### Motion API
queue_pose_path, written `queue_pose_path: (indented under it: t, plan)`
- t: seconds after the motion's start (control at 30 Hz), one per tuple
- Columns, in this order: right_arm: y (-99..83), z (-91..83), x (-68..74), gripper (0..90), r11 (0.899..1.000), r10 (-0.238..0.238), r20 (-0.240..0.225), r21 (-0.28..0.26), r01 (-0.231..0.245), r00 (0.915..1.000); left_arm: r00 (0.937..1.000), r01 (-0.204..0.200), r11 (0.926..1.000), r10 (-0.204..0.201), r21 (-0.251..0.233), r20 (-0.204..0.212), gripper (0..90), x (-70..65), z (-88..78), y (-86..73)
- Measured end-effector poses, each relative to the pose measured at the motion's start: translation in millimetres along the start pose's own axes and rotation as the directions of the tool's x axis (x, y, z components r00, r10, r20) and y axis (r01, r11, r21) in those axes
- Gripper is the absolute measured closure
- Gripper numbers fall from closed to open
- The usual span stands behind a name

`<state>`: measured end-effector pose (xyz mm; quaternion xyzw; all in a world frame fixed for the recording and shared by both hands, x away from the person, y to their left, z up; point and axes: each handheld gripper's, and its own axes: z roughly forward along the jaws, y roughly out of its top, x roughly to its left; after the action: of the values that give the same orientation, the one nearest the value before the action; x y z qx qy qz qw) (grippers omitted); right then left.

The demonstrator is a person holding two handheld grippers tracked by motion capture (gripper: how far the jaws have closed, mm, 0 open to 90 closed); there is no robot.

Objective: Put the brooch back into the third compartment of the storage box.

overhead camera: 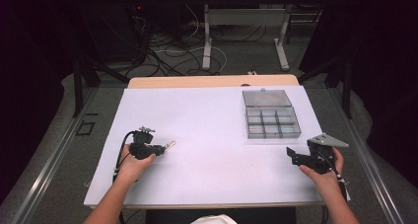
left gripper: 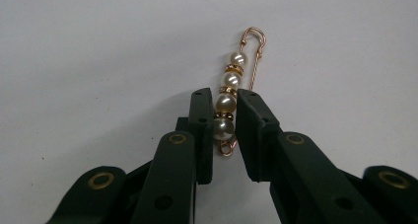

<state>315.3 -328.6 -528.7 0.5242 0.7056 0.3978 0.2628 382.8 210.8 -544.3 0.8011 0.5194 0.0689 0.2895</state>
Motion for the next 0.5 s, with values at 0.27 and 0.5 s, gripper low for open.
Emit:
queue_pose_path:
  t: [0.27,0.5]
  plan:
    - [0.0,0.2,-1.3,14.4,1.000,-0.002,0.003,-0.002,0.002,1.0000,0.9995,-0.026,0.9996,0.026,0.013,-0.016,80.1,-2.7,-0.3,0.8]
    - [0.1,0.4,-1.3,14.5,1.000,0.004,0.003,-0.003,-0.004,1.0000,0.9992,-0.039,0.9992,0.039,-0.004,-0.012,80.4,-3.4,-1.4,-0.6]
